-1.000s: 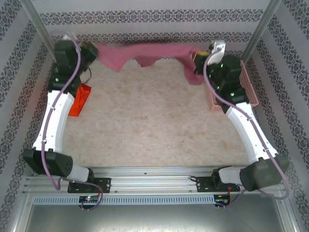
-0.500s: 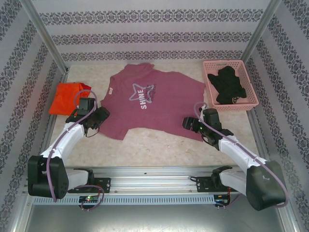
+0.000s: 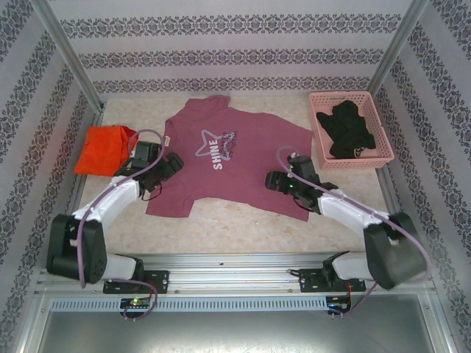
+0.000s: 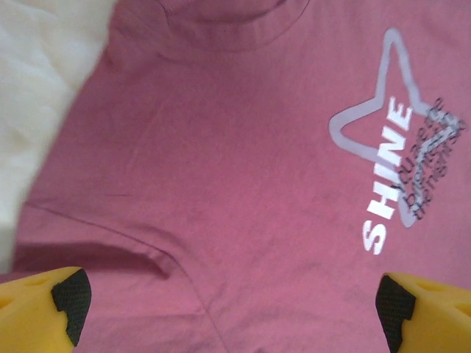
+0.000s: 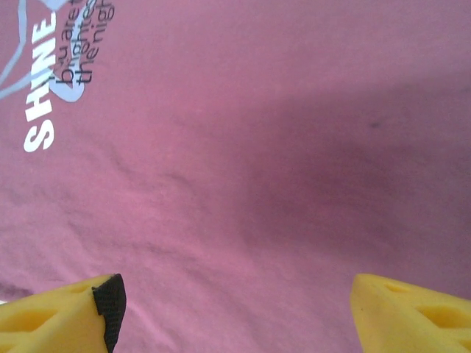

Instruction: Fold and stack the t-shirts

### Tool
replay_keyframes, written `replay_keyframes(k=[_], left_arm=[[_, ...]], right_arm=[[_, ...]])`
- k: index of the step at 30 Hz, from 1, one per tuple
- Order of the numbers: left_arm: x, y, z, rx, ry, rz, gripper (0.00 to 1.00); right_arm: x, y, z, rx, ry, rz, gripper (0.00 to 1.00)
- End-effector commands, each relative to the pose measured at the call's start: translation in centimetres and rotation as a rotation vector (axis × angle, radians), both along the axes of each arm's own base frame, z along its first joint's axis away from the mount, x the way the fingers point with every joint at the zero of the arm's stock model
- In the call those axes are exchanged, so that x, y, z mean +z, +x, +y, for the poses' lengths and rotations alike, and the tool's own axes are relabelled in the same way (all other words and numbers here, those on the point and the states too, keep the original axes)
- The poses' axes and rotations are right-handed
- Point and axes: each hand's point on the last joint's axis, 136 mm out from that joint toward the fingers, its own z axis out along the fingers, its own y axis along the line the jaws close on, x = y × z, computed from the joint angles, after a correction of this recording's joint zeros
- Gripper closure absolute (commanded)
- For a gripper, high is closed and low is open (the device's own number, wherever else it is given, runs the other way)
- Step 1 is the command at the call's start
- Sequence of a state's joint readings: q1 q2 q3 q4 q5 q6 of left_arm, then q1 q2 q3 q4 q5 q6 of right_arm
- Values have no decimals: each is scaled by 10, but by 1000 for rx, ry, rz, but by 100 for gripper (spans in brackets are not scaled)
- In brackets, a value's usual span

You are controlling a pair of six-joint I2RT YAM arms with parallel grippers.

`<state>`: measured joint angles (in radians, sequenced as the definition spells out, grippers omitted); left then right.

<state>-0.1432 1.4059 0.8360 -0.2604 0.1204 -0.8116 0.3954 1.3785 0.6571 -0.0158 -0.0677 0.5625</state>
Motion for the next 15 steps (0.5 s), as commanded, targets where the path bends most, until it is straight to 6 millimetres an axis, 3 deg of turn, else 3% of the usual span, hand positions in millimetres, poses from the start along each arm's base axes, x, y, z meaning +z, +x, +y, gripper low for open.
replay_keyframes(k=[1,4,9,15], left_arm=[[-8,26,-19,-52,-65,-37,0],[-31,22,-25,-43,-104,11,0],[-67,-14,-22,1,-99,114,0],[-80,-70,-11,56,-67,195,0]], right_arm=[[-9,21,9,-61,21,21,21],[-24,26,10,-84,11,58,22],[-43,32,5,-104,-33,99,23],[-57,43,9,-91,-25,142,23]])
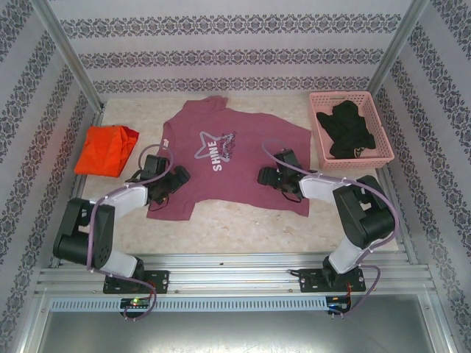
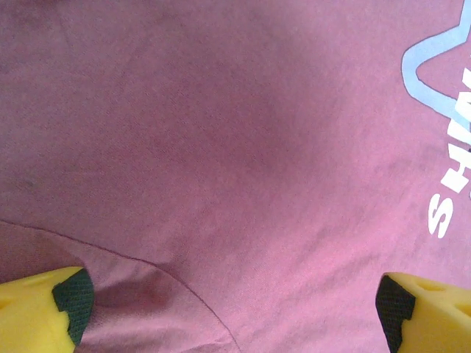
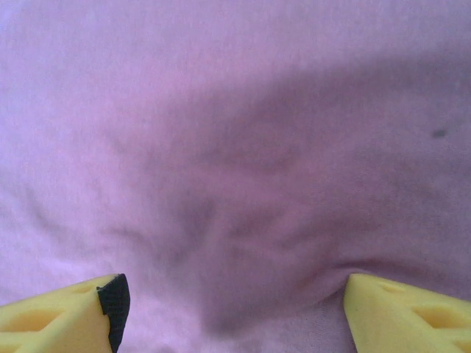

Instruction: Fold and stack the t-shirts

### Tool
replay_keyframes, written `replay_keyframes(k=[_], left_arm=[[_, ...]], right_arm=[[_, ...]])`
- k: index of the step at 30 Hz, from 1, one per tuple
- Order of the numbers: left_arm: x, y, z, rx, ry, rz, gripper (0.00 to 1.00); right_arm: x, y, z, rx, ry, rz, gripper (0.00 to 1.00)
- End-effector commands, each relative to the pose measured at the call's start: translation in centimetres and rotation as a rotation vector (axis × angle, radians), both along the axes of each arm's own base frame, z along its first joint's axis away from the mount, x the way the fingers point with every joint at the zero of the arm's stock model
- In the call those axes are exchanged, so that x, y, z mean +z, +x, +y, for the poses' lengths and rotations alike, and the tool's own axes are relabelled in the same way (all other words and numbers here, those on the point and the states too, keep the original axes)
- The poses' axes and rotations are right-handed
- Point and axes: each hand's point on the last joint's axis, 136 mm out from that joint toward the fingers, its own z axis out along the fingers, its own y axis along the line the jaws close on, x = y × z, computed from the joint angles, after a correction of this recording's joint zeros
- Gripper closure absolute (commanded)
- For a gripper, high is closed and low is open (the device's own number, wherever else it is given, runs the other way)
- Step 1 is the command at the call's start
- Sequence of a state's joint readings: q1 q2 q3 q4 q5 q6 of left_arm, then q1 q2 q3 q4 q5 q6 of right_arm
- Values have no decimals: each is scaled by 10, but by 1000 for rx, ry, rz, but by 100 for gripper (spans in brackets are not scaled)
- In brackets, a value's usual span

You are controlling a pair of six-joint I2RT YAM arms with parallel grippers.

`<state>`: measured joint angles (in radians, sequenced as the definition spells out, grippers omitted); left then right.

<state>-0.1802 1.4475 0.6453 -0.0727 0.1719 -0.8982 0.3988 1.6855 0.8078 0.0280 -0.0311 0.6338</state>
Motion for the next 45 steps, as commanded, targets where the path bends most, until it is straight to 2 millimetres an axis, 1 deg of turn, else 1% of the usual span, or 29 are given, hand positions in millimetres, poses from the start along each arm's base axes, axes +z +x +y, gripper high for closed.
replay_keyframes(k=[1,3,5,7,10,12,15,18,22,27,31,35,38,41,45], left_arm=[[-23,-51,8,55,23,141,0],[-21,-68,12,78,32,146,0],[-16,-77,17,100,39,130,0],[-3,-76,23,117,64,92,0],[25,-69,33,134,124,49,0],[41,-67,38,153,146,34,0],[47,-76,52,254,175,85,1],[41,-96,62,387,176,208,12],[29,-112,52,450,109,332,19],[7,-123,44,538,17,370,20],[0,-133,42,565,14,429,20],[0,-133,44,568,36,436,17],[-3,-130,46,572,52,434,18],[-6,-127,44,590,44,443,22],[-15,-128,43,611,31,450,34]], right_arm=[[-11,7,-1,-15,8,34,22],[-13,12,3,-7,19,39,22],[-14,17,8,6,32,38,22],[-10,21,13,20,55,24,22],[3,23,21,44,78,-6,22],[13,22,23,61,75,-28,22],[21,18,23,70,66,-46,22],[25,13,21,64,73,-54,22],[22,8,19,63,66,-45,22],[20,11,22,70,72,-40,22],[20,15,25,75,81,-40,22],[17,17,28,81,84,-33,22],[16,19,30,84,93,-30,22],[15,18,30,83,93,-27,22],[13,14,26,79,86,-23,22]])
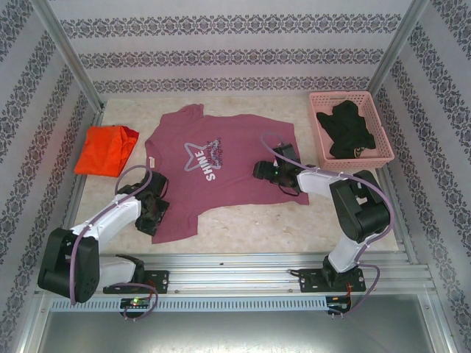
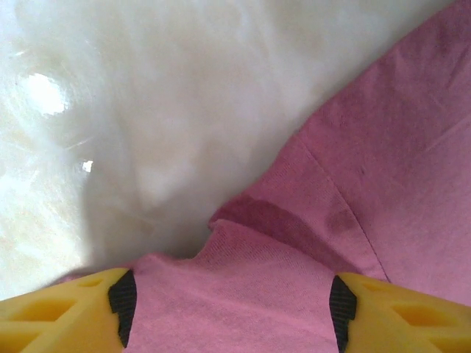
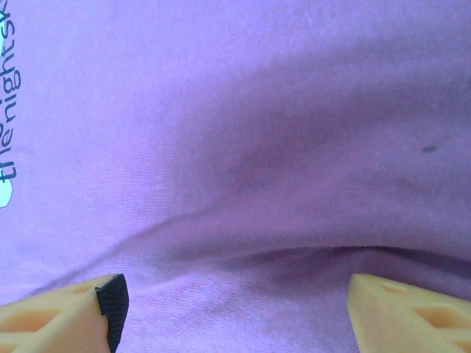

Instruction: Fold and stack the t-shirts

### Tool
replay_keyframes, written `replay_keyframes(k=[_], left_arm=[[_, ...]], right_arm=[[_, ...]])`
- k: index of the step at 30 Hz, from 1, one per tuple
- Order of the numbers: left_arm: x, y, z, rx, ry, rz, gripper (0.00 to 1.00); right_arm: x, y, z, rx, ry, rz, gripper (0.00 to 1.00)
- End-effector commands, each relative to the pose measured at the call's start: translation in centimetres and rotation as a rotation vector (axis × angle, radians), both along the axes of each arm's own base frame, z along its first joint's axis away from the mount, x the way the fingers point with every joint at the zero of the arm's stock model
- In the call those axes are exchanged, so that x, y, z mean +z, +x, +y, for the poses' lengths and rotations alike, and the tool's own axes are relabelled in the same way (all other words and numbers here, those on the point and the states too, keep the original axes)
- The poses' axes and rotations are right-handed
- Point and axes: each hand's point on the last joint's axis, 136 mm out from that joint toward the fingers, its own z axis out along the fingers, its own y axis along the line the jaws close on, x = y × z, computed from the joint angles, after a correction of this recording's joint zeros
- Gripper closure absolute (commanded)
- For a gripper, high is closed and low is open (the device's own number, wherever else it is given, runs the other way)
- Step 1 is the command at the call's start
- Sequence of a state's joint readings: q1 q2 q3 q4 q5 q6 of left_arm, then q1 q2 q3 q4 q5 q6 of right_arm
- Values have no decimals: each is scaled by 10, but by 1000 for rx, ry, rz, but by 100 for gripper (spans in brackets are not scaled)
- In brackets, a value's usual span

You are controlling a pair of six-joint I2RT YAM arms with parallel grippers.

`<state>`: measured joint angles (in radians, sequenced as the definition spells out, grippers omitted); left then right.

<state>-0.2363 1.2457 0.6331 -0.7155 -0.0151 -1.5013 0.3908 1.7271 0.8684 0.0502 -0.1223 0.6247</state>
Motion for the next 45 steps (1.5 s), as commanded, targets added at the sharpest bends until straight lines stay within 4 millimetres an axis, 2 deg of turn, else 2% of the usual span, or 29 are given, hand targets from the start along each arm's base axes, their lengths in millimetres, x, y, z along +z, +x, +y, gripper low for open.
replay_keyframes(k=[1,7,11,14,15,17,19,24,29,34,38,39,41,45], left_arm=[[-7,-2,0,37,3,5,37],[-12,-6,4,40,29,25,64],[-16,-10,4,39,25,32,77],[-18,-15,6,40,30,45,77],[-17,-16,6,37,31,47,73],[-13,-18,9,29,45,52,57],[-11,-17,14,17,75,37,49],[-19,-14,16,22,80,33,48],[-27,-16,15,3,85,84,58],[-41,-21,12,3,67,110,77],[-41,-13,6,-39,44,78,93],[-39,-10,5,-53,44,66,97],[-33,-5,7,-61,53,39,100],[-22,-1,9,-48,60,-16,100]], right_arm=[[3,-1,6,21,9,-9,22],[11,-5,0,10,13,-26,21],[21,-7,-8,-6,8,-46,21],[25,-11,-14,-14,3,-54,21],[26,-12,-16,-17,2,-56,21],[27,-14,-18,-21,1,-58,21],[27,-15,-20,-23,0,-58,21],[24,-17,-19,-24,5,-50,21],[23,-19,-20,-22,-1,-49,21],[24,-22,-24,-32,-1,-49,21],[29,-29,-30,-52,-8,-51,21],[31,-33,-33,-64,-12,-50,22],[33,-43,-43,-105,-27,-39,22],[28,-77,-84,-282,-108,24,24]])
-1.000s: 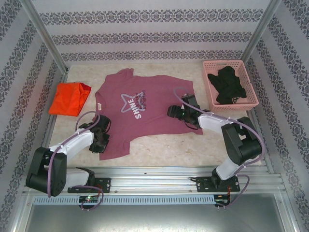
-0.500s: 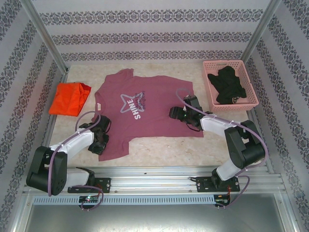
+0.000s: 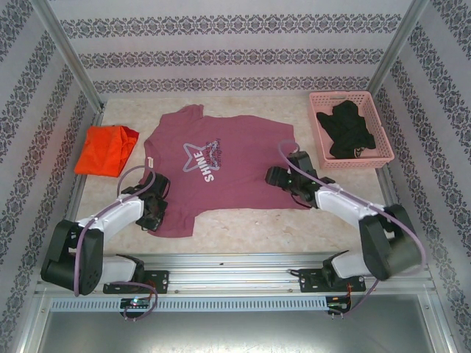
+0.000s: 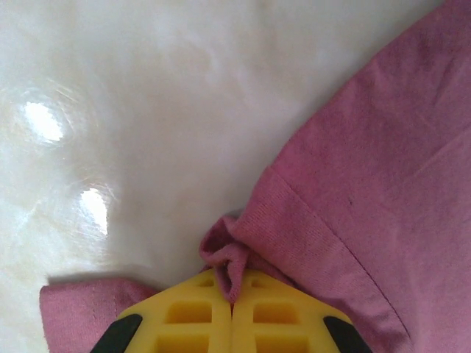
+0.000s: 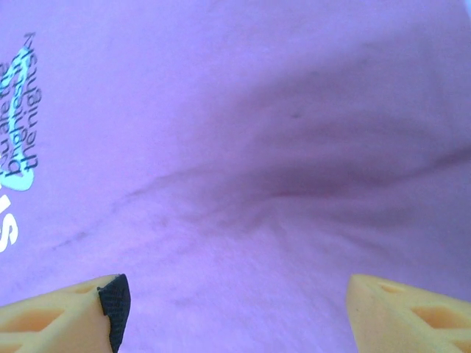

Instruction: Fold and stack the t-shirts

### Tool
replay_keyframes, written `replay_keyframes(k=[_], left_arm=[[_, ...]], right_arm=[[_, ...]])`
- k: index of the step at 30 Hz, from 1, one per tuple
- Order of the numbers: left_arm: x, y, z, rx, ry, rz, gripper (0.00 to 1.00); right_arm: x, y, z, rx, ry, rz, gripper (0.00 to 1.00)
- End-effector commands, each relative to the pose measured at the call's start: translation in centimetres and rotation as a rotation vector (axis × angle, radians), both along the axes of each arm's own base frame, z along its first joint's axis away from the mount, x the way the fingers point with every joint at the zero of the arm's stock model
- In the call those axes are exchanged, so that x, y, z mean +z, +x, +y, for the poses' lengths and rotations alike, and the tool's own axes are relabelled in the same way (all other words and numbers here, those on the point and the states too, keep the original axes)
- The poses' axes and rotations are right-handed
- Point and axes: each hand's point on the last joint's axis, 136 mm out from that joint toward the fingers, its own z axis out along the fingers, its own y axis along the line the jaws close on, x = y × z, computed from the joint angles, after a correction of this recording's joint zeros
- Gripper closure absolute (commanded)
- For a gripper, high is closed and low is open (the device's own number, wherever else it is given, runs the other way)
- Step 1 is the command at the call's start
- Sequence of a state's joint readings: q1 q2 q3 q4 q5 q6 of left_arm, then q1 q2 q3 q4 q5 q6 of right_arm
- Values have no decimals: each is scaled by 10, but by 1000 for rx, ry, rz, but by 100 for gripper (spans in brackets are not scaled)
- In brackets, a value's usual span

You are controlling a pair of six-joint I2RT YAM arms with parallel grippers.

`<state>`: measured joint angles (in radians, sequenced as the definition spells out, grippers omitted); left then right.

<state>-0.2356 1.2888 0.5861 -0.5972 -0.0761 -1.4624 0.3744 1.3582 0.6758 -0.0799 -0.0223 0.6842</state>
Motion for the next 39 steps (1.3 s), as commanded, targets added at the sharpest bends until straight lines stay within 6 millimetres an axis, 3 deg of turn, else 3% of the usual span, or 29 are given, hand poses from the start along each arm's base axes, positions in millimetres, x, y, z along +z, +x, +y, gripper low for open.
replay_keyframes(k=[1,4,7,13,22,27,33,39], left_arm=[[-5,-11,1,-12,-1,8,100],[-2,-8,2,2,-8,-48,100],[-1,-7,4,16,-5,-74,100],[1,-1,2,-6,0,-68,100],[-7,-4,-1,-14,-15,-51,100],[-8,-1,-2,-19,-16,-52,100],[-8,2,-3,-36,-18,-48,100],[-7,2,-2,-42,-8,-51,100]], right_arm=[[-17,-36,-49,-213,-86,95,26],[-33,-62,-76,-349,-61,152,31],[-48,-77,-89,-426,-7,200,36],[-53,-68,-87,-411,9,229,51],[-62,-54,-83,-382,-8,259,61],[-63,-55,-80,-358,-24,288,74],[-62,-59,-79,-344,-37,320,100],[-49,-62,-85,-361,-44,277,100]])
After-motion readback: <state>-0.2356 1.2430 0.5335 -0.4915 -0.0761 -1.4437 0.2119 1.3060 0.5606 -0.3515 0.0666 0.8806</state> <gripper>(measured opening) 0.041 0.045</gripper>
